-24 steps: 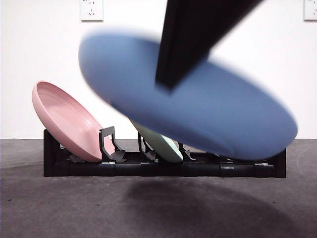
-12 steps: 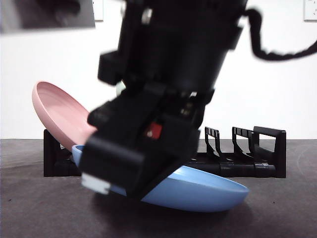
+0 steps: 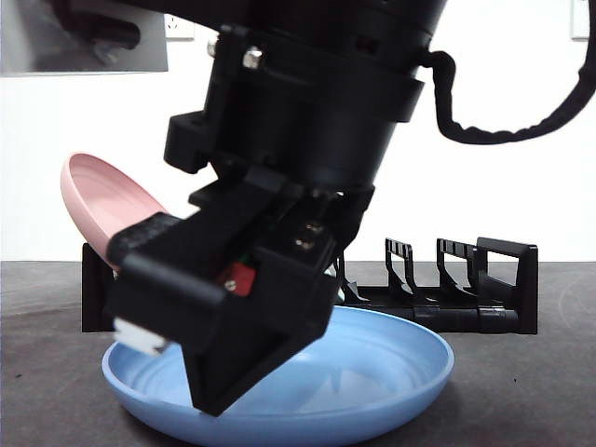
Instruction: Place the plate
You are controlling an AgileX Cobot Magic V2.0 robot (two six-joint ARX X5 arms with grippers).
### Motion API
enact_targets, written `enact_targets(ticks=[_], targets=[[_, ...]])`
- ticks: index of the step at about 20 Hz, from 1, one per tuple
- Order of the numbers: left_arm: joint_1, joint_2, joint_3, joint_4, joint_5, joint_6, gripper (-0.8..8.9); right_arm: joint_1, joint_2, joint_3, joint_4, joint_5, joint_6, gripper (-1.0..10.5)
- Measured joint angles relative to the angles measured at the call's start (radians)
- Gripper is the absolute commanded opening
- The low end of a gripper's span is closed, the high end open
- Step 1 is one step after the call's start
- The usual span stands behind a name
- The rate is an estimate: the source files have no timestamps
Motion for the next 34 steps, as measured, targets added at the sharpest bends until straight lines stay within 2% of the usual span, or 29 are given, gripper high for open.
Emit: enact_targets(ticks=[3, 6, 10, 14, 19, 23, 27, 32, 34], targets=[[0.000, 0.001, 0.000, 0.001, 0.003, 0.000, 3.24, -0.001, -0.041, 0.021, -0.049, -0.031, 0.063, 2.3], [-0.019, 0.039, 0.018, 0.008, 0.084, -0.026, 3.21, -0.029, -0.222, 0.083, -0.071, -0.040, 0.167, 2.3], [-0.051, 0.208, 0.132, 0.026, 0.106, -0.085, 3.12, -0.090, -0.454, 0.100, -0.220, -0.033, 0.341, 2.3], [-0.080, 0.415, 0.298, 0.036, 0.083, -0.099, 3.12, -0.109, -0.605, 0.100, -0.250, -0.035, 0.444, 2.3], [-0.137, 0.675, 0.464, 0.076, -0.028, -0.106, 3.10, -0.129, -0.643, 0.101, -0.291, -0.025, 0.478, 2.3], [-0.155, 0.810, 0.503, 0.151, -0.045, -0.110, 3.08, -0.129, -0.643, 0.101, -0.319, -0.017, 0.485, 2.3], [-0.167, 0.888, 0.508, 0.234, -0.076, -0.110, 3.06, -0.129, -0.643, 0.101, -0.319, 0.028, 0.486, 2.3], [-0.167, 0.937, 0.509, 0.267, -0.084, -0.105, 1.71, -0.129, -0.643, 0.101, -0.319, 0.030, 0.486, 2.3], [-0.167, 0.938, 0.509, 0.269, -0.084, -0.105, 1.49, -0.129, -0.643, 0.101, -0.319, 0.030, 0.486, 2.3]])
